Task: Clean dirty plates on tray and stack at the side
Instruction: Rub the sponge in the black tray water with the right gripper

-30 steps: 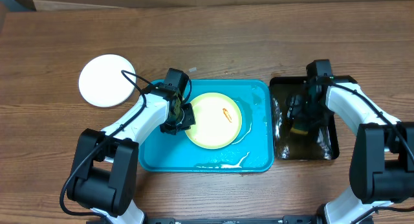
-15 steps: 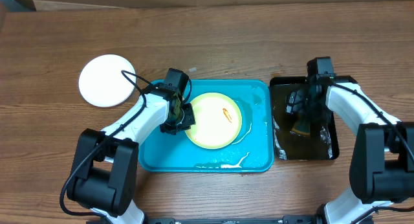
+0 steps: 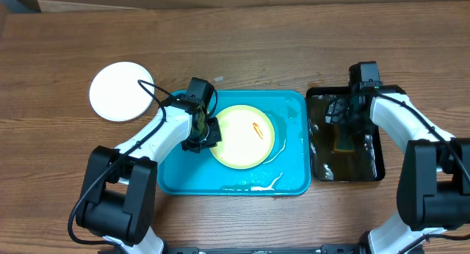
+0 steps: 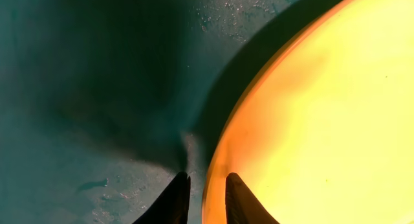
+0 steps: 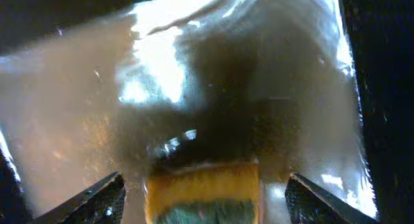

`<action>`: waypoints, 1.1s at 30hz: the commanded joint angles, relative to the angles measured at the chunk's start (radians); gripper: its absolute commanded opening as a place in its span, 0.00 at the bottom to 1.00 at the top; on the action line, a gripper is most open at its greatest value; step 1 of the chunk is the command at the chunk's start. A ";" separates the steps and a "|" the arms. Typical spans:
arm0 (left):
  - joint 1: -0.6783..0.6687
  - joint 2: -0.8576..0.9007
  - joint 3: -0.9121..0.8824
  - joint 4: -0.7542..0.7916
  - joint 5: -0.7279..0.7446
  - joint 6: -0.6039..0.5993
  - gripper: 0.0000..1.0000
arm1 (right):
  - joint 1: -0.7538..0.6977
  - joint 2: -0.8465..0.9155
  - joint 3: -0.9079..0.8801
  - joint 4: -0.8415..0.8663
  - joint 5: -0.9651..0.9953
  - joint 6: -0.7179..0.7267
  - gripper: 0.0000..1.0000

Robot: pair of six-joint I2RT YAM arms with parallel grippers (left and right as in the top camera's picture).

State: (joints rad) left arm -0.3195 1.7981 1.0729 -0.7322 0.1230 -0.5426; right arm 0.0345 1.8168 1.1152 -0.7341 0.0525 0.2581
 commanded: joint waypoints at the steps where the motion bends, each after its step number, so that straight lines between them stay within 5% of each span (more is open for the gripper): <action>1: -0.004 0.014 -0.006 0.000 0.004 0.019 0.22 | 0.003 -0.008 0.079 -0.067 0.001 0.001 0.81; 5: -0.004 0.014 -0.006 0.002 0.005 0.019 0.18 | 0.004 -0.008 0.102 -0.199 -0.031 0.004 0.66; 9: -0.004 0.014 -0.006 0.003 0.005 0.019 0.18 | 0.004 -0.008 0.070 -0.220 -0.027 0.004 0.62; 33: 0.046 0.014 0.002 -0.040 0.071 0.020 0.23 | 0.004 -0.008 0.001 -0.125 -0.028 0.004 0.62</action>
State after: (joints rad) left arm -0.2970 1.7981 1.0729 -0.7666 0.1589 -0.5426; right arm 0.0345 1.8168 1.1206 -0.8642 0.0296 0.2611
